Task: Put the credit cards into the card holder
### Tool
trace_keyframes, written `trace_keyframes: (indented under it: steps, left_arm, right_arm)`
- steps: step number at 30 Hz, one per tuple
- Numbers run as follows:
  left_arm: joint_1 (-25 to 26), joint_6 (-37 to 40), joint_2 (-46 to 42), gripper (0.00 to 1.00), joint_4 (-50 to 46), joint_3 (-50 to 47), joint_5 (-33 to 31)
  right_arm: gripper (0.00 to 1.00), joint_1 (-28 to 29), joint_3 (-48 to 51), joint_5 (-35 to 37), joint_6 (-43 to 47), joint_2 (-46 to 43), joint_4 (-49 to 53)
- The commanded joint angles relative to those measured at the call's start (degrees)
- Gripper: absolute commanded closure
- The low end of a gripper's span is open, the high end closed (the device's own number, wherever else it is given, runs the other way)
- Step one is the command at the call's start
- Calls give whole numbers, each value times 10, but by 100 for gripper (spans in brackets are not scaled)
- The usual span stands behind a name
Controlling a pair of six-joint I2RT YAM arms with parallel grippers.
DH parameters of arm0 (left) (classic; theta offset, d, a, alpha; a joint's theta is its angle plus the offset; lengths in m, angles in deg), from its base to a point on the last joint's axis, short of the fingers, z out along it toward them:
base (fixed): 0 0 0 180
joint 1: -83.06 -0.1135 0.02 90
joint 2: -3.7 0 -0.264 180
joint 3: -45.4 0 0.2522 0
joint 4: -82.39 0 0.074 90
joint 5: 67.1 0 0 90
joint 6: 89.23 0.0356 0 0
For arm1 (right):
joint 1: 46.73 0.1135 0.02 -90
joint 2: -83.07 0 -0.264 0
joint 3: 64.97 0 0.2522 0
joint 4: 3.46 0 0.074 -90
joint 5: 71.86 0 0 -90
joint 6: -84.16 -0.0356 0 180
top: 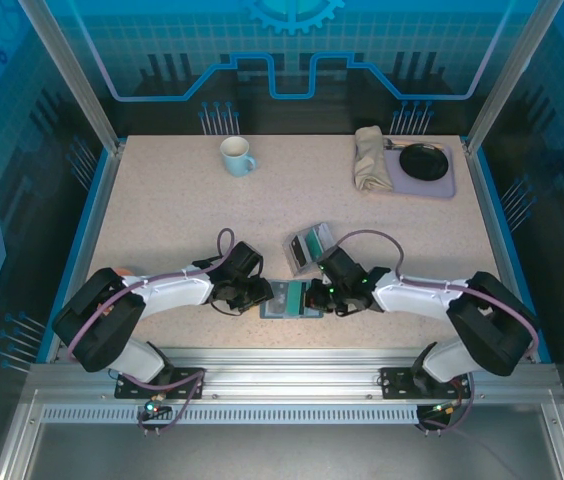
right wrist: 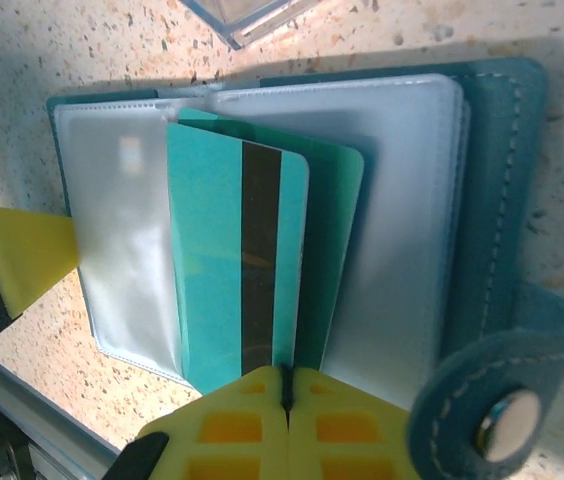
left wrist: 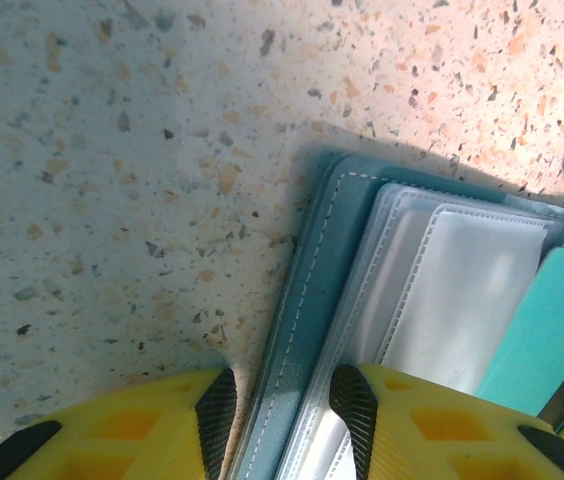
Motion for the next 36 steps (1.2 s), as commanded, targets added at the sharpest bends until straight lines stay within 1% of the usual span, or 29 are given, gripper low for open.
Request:
trace_keyframes:
  steps: [1,5,8,13,21,23,27,33,36]
  left_arm:
    - [9,14,29,60,40,-10,33]
    - [9,13,29,60,42,-12,33]
    - [9,13,29,60,45,-12,35]
    - [9,16,29,60,42,-11,35]
    - [9,15,29,60,43,-14,35]
    - [9,15,31,60,44,-14,35]
    - [9,16,32,60,44,-13,36]
    - [9,16,31,61,41,-13,34]
    - [8,16,32,61,41,-14,33]
  right_arm:
    - [100,-8,-33,-38,33,21,55]
    - [99,-9,-60,-47,47,37,74]
    - [98,-9,-60,-54,49,39,49]
    - [93,-11,-68,-58,46,38,32]
    - [84,-13,-40,-59,11,25,-33]
    - [83,-12,-36,-63,7,26,-50]
    - [85,-12,-35,-62,3,35,-55]
    - [96,-19,-28,-46,18,19,-27]
    - [99,-32,-12,-53,29,0,-21]
